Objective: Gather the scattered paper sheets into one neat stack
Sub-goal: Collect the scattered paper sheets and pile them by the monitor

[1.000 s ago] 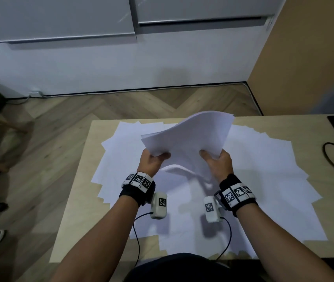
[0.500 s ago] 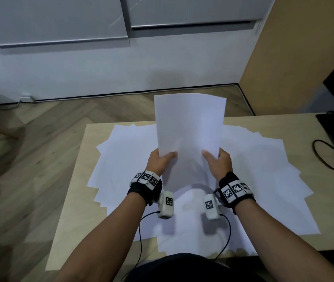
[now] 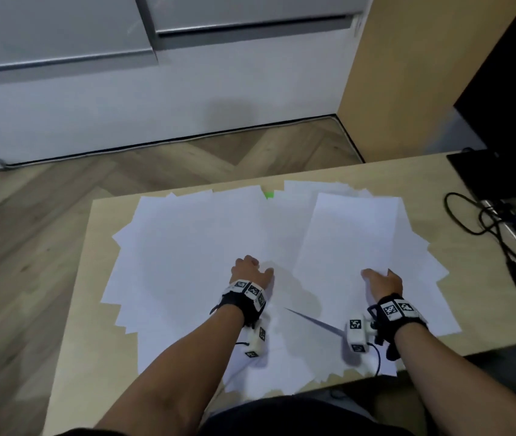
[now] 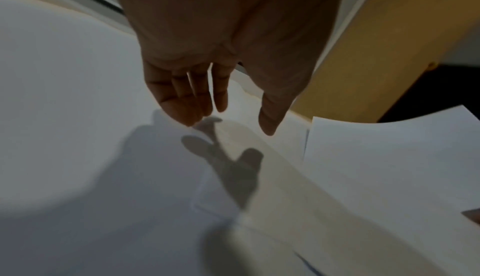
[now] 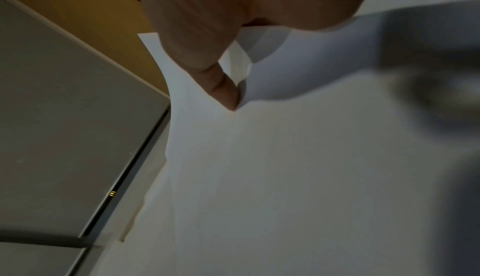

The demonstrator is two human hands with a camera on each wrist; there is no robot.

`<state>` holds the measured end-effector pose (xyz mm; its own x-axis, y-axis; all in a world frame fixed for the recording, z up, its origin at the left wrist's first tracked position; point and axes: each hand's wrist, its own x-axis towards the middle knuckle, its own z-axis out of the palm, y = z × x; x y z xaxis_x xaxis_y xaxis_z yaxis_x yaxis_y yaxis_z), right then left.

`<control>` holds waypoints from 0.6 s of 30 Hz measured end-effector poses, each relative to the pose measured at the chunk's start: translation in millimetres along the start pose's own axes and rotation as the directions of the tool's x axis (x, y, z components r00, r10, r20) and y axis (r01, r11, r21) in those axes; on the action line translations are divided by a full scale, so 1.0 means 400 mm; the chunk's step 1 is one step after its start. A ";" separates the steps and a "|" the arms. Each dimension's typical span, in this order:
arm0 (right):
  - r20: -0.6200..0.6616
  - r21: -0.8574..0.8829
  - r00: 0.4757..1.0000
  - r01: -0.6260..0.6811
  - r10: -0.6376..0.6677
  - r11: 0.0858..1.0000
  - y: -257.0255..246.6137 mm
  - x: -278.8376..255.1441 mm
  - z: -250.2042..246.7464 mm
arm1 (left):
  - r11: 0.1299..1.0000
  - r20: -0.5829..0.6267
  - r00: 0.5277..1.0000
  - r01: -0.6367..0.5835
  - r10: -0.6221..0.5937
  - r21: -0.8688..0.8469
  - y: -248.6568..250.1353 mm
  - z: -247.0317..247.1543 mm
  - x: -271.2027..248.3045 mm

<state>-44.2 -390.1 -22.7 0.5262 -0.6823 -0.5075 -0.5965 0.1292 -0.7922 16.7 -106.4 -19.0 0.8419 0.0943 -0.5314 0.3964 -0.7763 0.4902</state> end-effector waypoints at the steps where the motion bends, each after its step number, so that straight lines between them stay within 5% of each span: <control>1: 0.005 -0.016 1.000 -0.020 0.020 1.000 0.005 0.013 -0.020 | 0.999 -0.008 1.000 0.009 -0.008 0.051 0.010 0.017 0.000; 10: 0.094 -0.182 0.993 -0.053 0.071 0.982 0.026 0.168 -0.107 | 0.958 -0.225 0.948 0.257 -0.225 0.124 0.109 0.145 -0.013; 18: 0.234 -0.226 0.969 -0.023 0.077 0.974 0.002 0.229 -0.113 | 0.966 -0.127 0.960 0.237 -0.249 -0.106 0.129 0.129 -0.022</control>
<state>-24.0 -485.1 -54.4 0.6058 -0.4831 -0.6321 -0.7300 -0.0216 -0.6831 11.0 -179.4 -24.6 0.7559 0.3633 -0.5447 0.6209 -0.6616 0.4204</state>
